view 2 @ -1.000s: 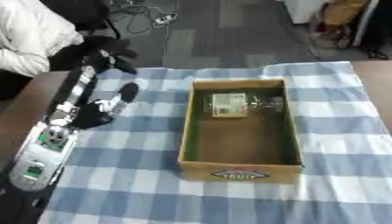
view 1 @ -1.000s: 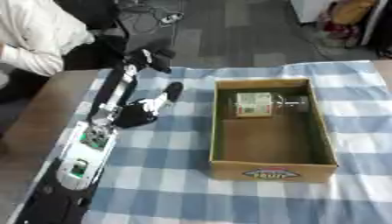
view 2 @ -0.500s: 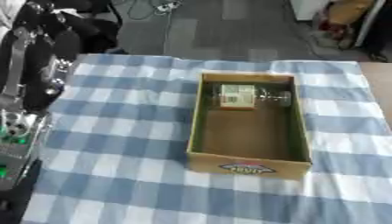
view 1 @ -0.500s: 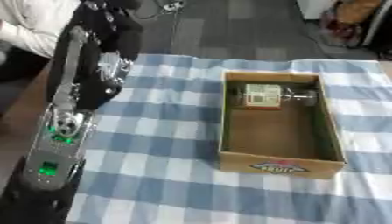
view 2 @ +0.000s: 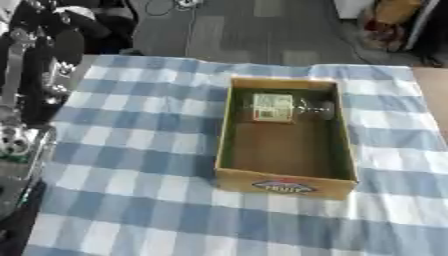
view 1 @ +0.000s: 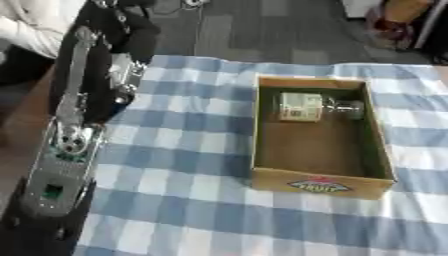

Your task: Pick up objects on the table and place them in the box.

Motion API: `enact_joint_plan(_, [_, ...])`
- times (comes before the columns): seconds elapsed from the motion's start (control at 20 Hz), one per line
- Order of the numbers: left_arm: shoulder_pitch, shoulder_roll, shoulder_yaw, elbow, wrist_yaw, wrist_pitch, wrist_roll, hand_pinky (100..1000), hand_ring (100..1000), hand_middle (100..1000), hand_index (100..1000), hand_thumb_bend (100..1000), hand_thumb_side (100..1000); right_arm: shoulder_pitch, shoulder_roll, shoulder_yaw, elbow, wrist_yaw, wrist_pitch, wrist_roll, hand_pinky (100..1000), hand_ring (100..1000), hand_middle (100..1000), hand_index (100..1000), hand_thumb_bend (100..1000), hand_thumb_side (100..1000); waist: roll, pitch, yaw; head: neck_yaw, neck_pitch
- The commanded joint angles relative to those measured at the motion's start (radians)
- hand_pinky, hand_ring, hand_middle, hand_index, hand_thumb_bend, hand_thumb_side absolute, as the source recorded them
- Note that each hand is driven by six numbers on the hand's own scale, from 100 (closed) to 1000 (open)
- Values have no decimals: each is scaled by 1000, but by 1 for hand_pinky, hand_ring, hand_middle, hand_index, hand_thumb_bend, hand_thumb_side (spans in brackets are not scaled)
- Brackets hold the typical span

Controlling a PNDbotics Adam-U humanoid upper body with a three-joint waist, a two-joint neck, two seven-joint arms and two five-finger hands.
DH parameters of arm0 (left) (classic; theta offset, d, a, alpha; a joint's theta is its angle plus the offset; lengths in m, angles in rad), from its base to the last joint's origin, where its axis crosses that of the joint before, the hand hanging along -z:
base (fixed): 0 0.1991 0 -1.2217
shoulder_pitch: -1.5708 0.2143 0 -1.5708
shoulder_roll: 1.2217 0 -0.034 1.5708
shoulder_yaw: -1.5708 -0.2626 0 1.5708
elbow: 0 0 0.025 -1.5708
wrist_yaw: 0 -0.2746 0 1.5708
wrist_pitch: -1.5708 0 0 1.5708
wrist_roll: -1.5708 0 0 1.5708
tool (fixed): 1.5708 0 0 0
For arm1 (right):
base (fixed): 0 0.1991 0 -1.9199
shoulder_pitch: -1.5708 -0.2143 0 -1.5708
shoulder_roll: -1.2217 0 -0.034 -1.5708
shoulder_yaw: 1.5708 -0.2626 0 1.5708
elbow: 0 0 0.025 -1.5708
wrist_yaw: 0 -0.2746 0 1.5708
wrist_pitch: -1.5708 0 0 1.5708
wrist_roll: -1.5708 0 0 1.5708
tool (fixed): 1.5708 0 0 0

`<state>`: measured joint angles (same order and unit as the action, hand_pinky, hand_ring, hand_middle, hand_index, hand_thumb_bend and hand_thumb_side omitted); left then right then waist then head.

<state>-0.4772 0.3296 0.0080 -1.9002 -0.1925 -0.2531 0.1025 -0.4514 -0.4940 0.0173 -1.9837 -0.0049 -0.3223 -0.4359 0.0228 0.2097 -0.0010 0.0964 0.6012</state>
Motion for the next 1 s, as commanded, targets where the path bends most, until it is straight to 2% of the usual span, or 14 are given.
enact_joint_plan(0.05, [-5, 16, -5, -37, 14, 6, -6, 619, 548, 717, 932, 387, 720, -16, -25, -1, -16, -4, 0, 9, 505, 454, 519, 782, 100, 971, 0, -20, 2, -4, -8])
enact_joint_plan(1.0, [16, 10, -4, -60, -16, 24, -40, 629, 553, 720, 932, 382, 732, -30, -25, 9, -16, -17, -1, 27, 497, 447, 519, 782, 100, 971, 8, -19, -2, 6, 2])
